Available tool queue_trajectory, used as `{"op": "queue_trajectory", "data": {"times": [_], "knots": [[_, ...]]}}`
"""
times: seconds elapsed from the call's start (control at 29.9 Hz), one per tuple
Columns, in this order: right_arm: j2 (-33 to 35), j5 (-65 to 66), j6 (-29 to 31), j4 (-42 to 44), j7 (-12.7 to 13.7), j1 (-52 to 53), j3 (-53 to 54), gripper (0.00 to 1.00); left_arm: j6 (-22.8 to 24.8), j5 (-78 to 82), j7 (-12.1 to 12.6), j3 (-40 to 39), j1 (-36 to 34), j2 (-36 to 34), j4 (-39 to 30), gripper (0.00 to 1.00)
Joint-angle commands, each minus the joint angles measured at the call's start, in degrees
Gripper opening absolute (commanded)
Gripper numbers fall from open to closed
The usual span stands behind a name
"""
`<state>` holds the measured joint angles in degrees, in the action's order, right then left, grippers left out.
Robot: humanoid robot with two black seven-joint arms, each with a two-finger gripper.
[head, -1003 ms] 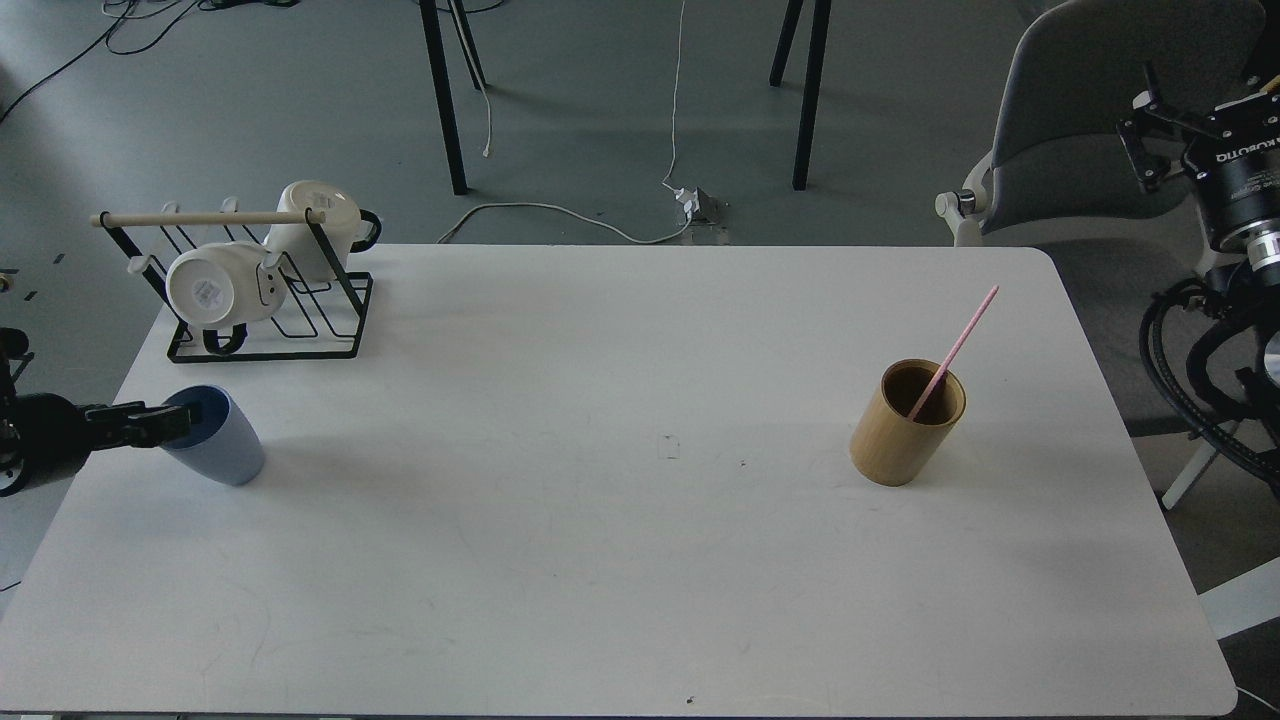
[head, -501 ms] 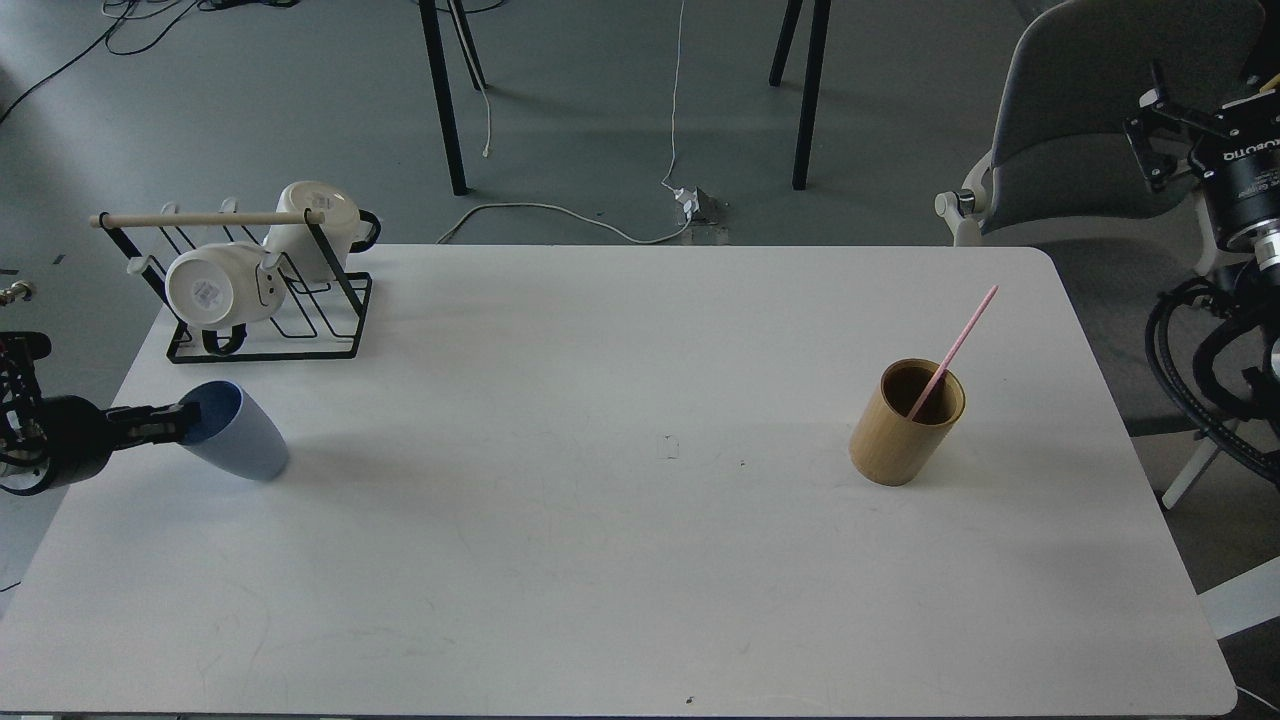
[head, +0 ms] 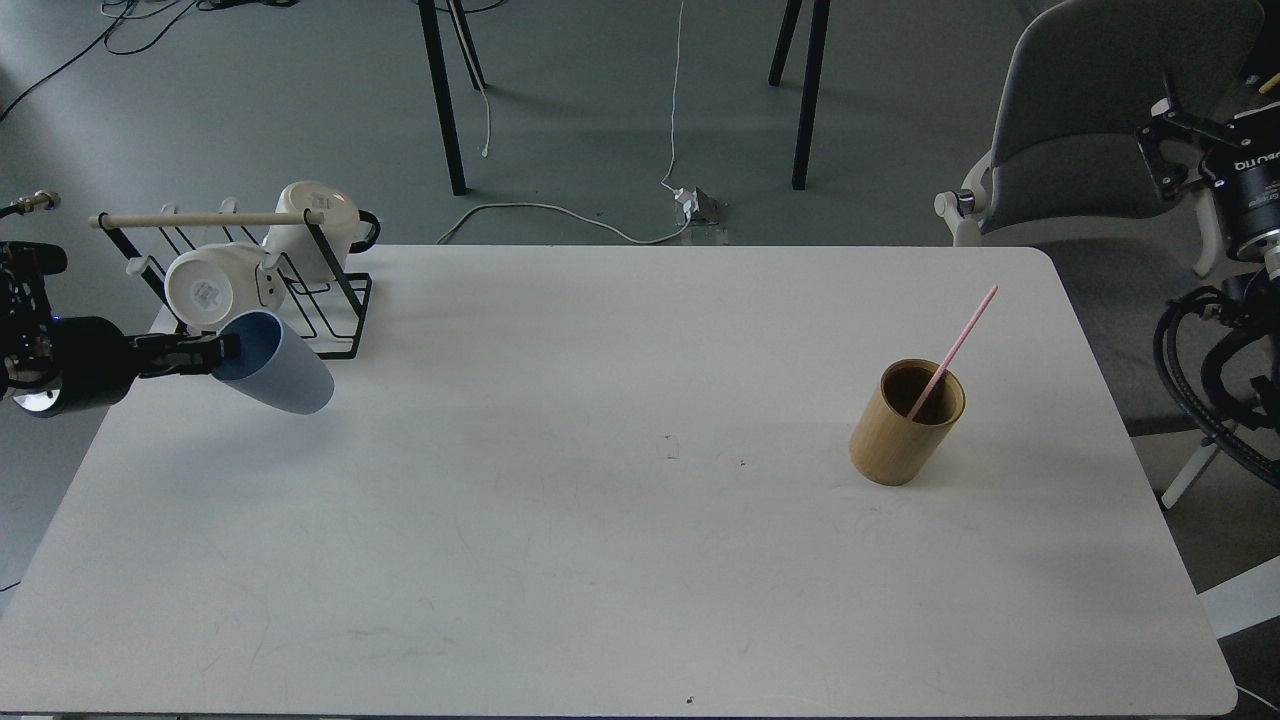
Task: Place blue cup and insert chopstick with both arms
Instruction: 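Lift the blue cup with the left gripper and carry it toward table center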
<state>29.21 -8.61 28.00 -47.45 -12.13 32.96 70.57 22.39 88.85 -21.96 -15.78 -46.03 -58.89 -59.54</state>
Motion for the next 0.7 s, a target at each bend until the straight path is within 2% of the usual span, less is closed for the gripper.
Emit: {"op": "queue_trajectory", "data": {"times": [0.0, 0.1, 0.33, 0.47, 0.67], "knots": [[0.2, 0.1, 0.0, 0.0, 0.0, 0.0, 0.1, 1.00, 4.7, 0.2, 3.0, 0.0, -4.1, -3.2, -9.7, 0.02], [0.3, 0.1, 0.0, -0.1, 0.1, 0.0, 0.1, 1.00, 5.6, 0.4, 6.0, 0.0, -8.2, -3.3, -14.8, 0.02], [2.5, 0.1, 0.0, -0.2, 0.2, 0.1, 0.0, 1.00, 5.6, 6.1, 8.3, -0.1, -15.0, 1.0, -23.3, 0.02], [3.8, 0.2, 0.0, -0.2, 0.5, 0.4, -0.2, 1.00, 5.6, 9.1, 8.9, 0.0, -16.7, 6.9, -23.9, 0.02], [6.5, 0.2, 0.0, 0.0, 0.4, 0.2, 0.0, 1.00, 5.6, 14.3, 11.1, 0.1, -16.6, 18.1, -23.1, 0.02]]}}
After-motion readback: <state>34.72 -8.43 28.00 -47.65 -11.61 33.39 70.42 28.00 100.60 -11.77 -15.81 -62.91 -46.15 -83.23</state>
